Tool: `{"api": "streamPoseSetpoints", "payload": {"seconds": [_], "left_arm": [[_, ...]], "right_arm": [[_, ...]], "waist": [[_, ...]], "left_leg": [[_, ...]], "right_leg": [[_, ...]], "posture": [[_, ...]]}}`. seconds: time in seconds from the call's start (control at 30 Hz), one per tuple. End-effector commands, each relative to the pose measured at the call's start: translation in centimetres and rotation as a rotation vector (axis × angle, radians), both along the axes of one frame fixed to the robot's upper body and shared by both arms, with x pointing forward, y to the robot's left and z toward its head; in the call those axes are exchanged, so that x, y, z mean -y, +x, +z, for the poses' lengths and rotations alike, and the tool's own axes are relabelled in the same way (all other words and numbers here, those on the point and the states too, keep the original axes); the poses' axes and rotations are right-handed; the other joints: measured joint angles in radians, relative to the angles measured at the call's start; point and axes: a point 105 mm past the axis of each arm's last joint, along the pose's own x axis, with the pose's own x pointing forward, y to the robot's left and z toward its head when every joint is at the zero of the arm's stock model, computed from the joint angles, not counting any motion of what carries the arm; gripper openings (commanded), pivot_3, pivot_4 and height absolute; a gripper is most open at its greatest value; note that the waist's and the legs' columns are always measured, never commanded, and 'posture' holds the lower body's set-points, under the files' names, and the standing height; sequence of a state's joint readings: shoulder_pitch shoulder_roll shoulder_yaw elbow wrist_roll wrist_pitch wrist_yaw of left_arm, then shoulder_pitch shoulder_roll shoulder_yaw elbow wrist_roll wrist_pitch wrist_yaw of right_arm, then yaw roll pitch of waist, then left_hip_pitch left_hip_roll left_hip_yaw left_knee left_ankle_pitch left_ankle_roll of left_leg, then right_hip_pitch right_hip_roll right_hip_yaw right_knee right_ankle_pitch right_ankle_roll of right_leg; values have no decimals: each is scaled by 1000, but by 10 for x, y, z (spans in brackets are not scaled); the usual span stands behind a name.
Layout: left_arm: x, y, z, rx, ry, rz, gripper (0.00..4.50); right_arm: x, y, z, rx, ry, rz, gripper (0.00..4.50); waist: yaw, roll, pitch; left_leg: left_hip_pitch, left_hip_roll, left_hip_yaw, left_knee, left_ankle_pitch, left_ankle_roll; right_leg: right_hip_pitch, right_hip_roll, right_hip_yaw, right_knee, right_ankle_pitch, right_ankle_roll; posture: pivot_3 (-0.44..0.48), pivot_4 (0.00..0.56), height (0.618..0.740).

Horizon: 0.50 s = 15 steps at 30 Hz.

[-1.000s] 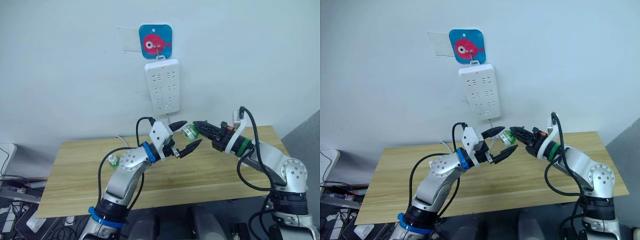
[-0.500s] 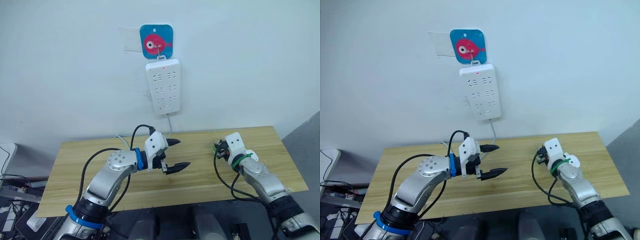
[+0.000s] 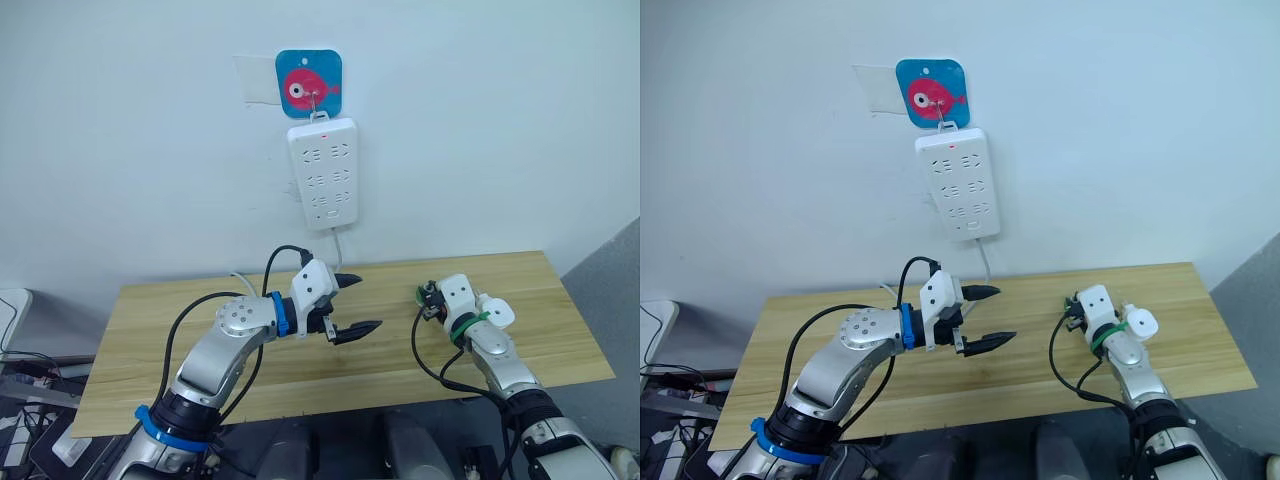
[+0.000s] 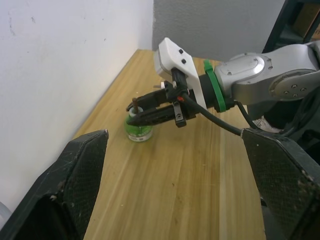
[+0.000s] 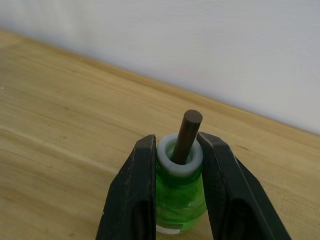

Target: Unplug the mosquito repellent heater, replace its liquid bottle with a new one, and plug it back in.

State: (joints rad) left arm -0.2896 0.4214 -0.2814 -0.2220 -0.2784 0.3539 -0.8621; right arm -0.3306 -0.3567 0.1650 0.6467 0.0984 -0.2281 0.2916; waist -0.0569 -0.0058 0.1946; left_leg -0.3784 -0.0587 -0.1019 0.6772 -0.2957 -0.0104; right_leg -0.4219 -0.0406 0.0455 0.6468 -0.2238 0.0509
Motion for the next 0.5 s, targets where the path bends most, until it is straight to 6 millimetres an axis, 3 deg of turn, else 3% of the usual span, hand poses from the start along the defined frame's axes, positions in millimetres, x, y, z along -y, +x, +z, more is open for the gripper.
{"api": "streamPoseSetpoints", "payload": {"seconds": [0.03, 0.2, 0.37, 0.5], "left_arm": [[4, -1, 6, 39, -15, -8, 4500], [2, -1, 5, 35, -14, -1, 4500], [-8, -3, 1, 20, -15, 45, 4500], [-25, -11, -11, -12, -26, 152, 4500]], "right_arm": [[-1, 3, 8, 39, -6, 22, 834], [-1, -1, 7, 39, -7, 54, 2549], [11, -15, 13, 24, 21, 65, 4370], [20, -38, 23, -15, 17, 122, 4443]], "waist": [[0, 0, 0], [0, 0, 0], [2, 0, 0], [4, 0, 0]], "left_leg": [[0, 0, 0, 0, 0, 0], [0, 0, 0, 0, 0, 0], [0, 0, 0, 0, 0, 0], [0, 0, 0, 0, 0, 0]], "right_leg": [[0, 0, 0, 0, 0, 0], [0, 0, 0, 0, 0, 0], [0, 0, 0, 0, 0, 0], [0, -1, 0, 0, 0, 0]], "posture": [[-58, 166, 740], [-54, 165, 740], [-46, 169, 740], [-39, 178, 740]]}}
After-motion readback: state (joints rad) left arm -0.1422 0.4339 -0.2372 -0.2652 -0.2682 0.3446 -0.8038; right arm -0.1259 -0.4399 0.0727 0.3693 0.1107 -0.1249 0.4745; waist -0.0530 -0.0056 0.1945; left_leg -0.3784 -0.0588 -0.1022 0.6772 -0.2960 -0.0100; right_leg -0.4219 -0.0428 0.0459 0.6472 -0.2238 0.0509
